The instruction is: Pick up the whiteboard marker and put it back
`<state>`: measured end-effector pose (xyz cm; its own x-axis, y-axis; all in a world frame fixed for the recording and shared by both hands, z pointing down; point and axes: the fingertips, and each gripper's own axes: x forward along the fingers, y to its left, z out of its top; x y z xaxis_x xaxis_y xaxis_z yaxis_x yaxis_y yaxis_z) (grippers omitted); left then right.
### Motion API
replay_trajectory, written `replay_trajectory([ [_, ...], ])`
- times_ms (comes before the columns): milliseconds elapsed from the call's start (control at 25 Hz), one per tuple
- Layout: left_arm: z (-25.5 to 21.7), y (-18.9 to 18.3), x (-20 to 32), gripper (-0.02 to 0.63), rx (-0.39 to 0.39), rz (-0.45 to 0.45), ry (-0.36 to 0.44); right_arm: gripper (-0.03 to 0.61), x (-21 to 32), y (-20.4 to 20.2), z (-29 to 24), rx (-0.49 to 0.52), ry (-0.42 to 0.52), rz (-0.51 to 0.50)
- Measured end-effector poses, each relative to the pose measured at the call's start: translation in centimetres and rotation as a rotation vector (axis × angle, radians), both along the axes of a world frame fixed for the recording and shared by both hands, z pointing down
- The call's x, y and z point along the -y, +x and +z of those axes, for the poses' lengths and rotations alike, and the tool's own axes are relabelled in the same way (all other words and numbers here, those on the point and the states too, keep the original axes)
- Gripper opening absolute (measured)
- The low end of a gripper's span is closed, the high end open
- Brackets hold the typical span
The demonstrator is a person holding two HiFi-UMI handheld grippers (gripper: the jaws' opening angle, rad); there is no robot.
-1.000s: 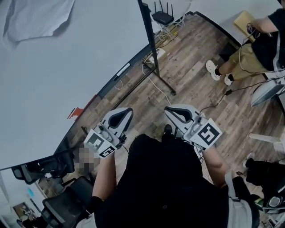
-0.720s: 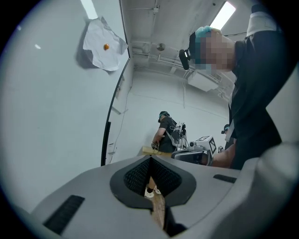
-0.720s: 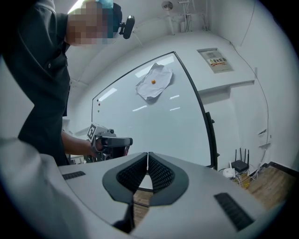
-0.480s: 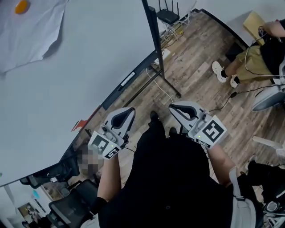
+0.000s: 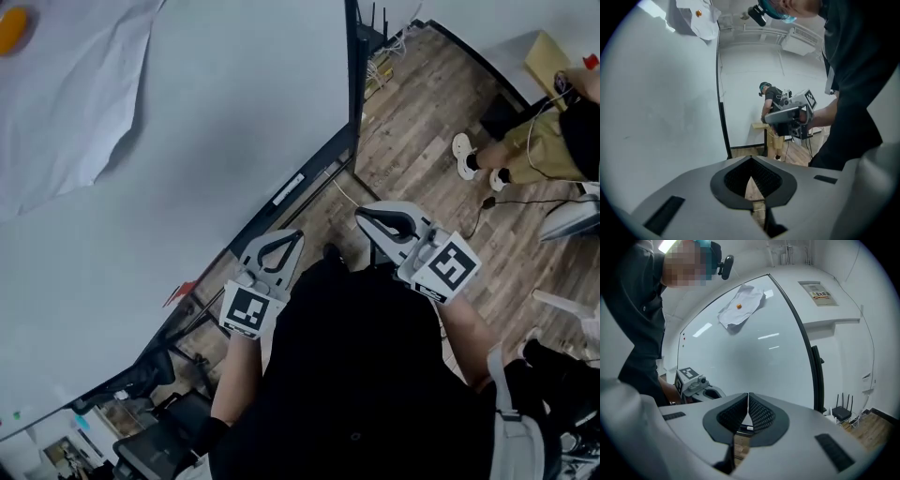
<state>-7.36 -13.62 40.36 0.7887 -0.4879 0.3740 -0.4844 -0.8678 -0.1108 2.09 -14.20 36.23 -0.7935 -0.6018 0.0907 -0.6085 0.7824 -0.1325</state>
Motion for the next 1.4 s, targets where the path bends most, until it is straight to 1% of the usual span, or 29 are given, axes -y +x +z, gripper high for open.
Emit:
replay_trajectory([
  [80, 0.8, 0.4, 1.0, 0.012, 0.026, 0.011, 0.007, 0.02, 1.2, -0.3, 0.2, 0.003, 0.005, 0.009],
  [120, 1.3, 0.5, 1.6, 0.012, 0.035, 0.002, 0.008, 0.02, 1.9, -0.4, 0.5, 0.003, 0.005, 0.011],
  [200, 2.3, 0.5, 2.9, 0.012, 0.052, -0.045, -0.001, 0.02, 2.9, -0.8, 1.1, -0.007, 0.002, -0.005],
  [440, 4.2, -0.2, 4.9, 0.012, 0.152, -0.157, -0.039, 0.021, 5.0, -2.9, 3.0, -0.081, -0.002, -0.133],
  [520, 4.9, -0.5, 5.5, 0.012, 0.203, -0.186, -0.049, 0.02, 6.0, -3.4, 3.7, -0.116, -0.009, -0.179],
  [640, 5.6, -1.1, 6.1, 0.012, 0.3, -0.227, -0.05, 0.02, 6.9, -4.6, 4.6, -0.191, 0.002, -0.256],
  [760, 6.6, -1.2, 6.8, 0.012, 0.397, -0.243, -0.042, 0.021, 7.2, -5.9, 5.3, -0.279, 0.069, -0.328],
  [840, 7.3, -1.2, 7.3, 0.013, 0.453, -0.253, -0.041, 0.02, 7.4, -7.0, 6.0, -0.311, 0.113, -0.368],
  [920, 8.2, -1.5, 7.7, 0.013, 0.522, -0.27, -0.046, 0.02, 7.6, -7.7, 6.8, -0.314, 0.124, -0.4],
  [1000, 9.1, -1.7, 8.1, 0.013, 0.577, -0.286, -0.056, 0.021, 7.7, -8.1, 7.2, -0.289, 0.1, -0.424],
  [1200, 10.6, -1.6, 9.3, 0.014, 0.647, -0.306, -0.088, 0.02, 7.4, -7.5, 7.8, -0.262, 0.058, -0.439],
  [1320, 11.2, -1.7, 9.9, 0.014, 0.674, -0.308, -0.106, 0.02, 7.6, -6.9, 7.8, -0.223, 0.024, -0.444],
  [1400, 11.6, -1.7, 10.2, 0.015, 0.693, -0.303, -0.109, 0.02, 7.8, -6.6, 7.6, -0.204, 0.018, -0.446],
])
